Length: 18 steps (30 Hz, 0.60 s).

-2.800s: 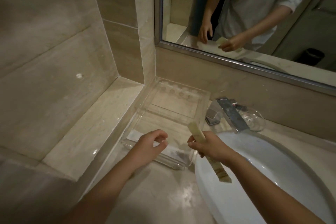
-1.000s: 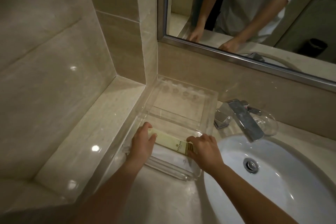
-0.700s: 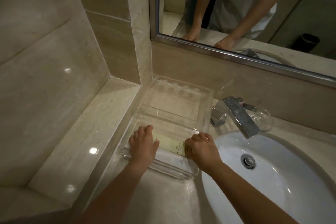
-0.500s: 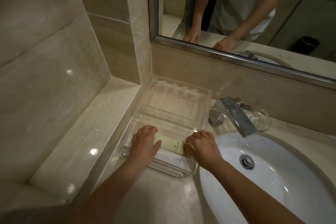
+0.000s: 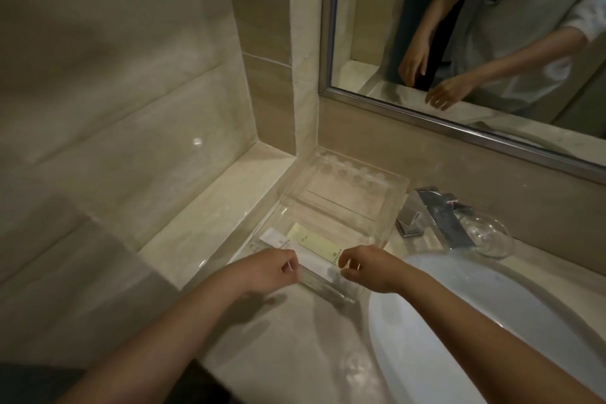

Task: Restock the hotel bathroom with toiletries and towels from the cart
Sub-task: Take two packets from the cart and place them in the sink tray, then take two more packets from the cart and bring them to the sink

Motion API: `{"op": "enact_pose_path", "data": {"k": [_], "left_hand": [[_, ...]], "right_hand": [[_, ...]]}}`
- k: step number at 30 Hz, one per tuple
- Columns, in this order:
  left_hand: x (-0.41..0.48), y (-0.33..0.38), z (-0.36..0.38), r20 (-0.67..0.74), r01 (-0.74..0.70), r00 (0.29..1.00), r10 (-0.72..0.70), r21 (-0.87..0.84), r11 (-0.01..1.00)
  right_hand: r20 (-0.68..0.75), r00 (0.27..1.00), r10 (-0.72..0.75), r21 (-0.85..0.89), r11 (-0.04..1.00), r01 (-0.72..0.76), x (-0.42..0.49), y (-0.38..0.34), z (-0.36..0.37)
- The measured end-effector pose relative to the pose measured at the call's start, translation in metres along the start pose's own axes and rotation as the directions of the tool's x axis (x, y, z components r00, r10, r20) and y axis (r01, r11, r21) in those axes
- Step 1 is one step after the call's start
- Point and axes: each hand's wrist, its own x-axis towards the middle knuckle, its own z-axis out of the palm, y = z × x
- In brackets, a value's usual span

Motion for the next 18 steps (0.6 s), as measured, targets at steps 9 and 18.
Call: {"op": "enact_pose_path", "data": {"k": [9,18], "left_hand": [[-0.094,0.028,0.013,-0.122,0.113,0.987,-0.106,0.052,0.992],[-0.246,0.027,0.047,-0.384,0.216,0.888,-0.251,-0.133,0.967]], "right_hand": [[0.102,0.977,-0.187,-0.081,0.977,0.195,-0.049,-0.05,-0.024],[0.121,0.842,-0.526,0.133,0.849,0.511,-0.104,-0.142,0.004]]}}
